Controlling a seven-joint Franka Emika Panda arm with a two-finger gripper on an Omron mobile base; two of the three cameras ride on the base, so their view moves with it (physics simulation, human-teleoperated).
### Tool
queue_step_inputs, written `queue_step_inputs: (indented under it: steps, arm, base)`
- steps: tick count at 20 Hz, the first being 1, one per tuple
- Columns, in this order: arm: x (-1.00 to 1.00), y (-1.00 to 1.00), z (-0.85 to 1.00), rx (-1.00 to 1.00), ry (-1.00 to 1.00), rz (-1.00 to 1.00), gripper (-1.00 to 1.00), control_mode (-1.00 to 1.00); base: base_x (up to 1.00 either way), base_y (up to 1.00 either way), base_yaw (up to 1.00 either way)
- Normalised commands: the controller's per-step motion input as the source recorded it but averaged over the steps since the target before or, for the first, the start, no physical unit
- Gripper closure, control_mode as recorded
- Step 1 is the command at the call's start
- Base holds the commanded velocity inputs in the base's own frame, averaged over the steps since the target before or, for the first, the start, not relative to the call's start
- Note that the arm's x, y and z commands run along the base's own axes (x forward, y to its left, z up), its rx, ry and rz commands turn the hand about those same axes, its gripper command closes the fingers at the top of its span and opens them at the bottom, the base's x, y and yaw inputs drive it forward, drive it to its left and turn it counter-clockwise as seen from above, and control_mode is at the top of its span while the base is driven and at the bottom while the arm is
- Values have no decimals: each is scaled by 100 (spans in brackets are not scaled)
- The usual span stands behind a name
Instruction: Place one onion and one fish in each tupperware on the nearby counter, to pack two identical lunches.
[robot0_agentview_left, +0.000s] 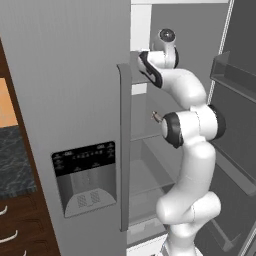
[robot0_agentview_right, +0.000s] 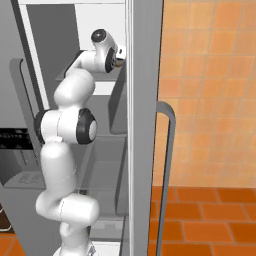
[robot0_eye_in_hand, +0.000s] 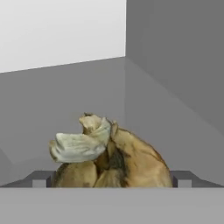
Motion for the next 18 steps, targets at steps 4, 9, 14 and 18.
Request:
queue_step_inputs:
  steps: [4,9,14,18]
  arm:
    - [45,0,-30,0,1,0,100,-100]
    - [-1,0,-86,0,9,-1,100,-100]
    - [-5,0,-98,-3,-10,0,100,-100]
    - [-24,1,-87,-5,-33,0,100,-100]
  base:
    - [0,0,0]
    - [0,0,0]
    - [0,0,0]
    - [0,0,0]
